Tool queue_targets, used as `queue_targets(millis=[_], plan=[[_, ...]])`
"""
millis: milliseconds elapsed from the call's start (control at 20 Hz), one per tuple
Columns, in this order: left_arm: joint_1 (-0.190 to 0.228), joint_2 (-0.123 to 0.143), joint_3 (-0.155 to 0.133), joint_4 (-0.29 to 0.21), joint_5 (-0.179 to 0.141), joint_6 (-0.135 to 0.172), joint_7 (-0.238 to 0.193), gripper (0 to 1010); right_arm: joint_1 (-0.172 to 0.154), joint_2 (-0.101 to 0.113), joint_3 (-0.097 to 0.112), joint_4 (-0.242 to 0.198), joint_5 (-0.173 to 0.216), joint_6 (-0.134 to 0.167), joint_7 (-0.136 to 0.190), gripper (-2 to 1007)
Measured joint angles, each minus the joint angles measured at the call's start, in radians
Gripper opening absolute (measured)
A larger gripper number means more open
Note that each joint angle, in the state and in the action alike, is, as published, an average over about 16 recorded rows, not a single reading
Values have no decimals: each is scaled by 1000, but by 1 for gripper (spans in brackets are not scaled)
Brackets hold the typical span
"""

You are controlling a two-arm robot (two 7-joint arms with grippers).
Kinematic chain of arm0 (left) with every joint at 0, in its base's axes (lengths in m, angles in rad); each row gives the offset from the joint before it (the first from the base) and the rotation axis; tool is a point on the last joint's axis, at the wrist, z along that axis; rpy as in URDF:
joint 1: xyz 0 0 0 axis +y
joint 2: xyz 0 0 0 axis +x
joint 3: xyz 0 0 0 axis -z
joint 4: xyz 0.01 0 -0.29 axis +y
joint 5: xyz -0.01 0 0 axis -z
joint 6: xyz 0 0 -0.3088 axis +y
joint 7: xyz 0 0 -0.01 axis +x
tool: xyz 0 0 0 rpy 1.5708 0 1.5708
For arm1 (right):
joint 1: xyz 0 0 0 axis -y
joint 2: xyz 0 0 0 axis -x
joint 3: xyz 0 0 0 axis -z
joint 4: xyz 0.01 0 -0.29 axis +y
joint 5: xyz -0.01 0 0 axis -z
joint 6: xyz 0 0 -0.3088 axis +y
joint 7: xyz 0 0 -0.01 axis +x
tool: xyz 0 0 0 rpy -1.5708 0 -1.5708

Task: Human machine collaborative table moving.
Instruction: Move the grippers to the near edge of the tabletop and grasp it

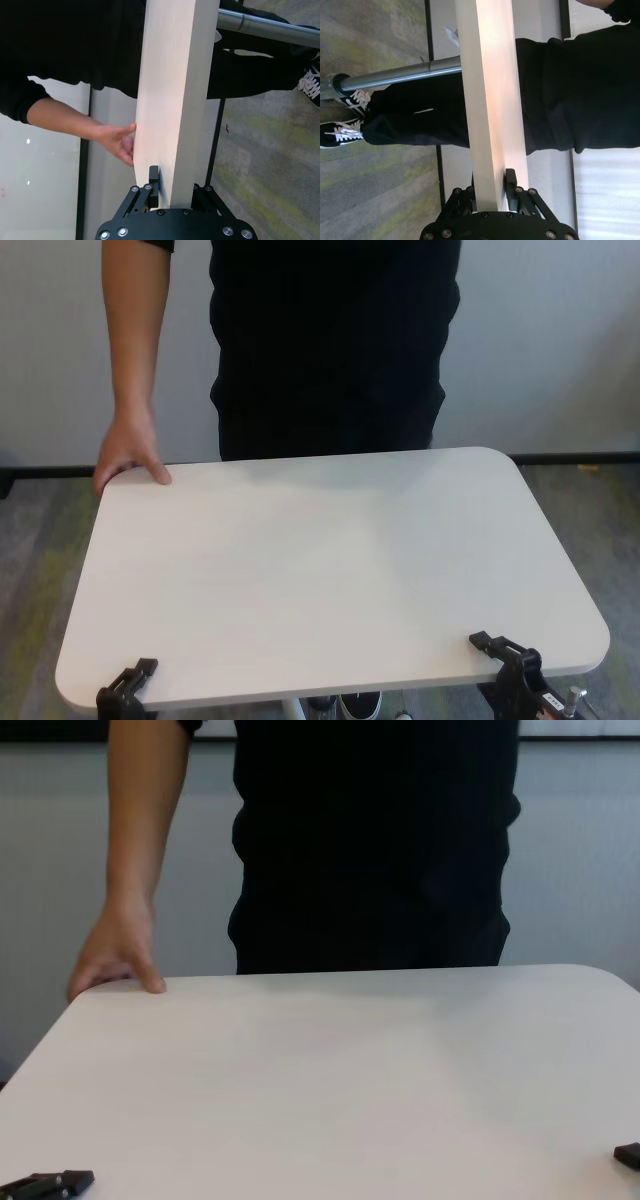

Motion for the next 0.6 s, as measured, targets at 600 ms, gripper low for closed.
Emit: queue_targets(millis=[600], plan=[[0,0,0,0,0,0,0,274,0,0,0,0,0,0,0,268]])
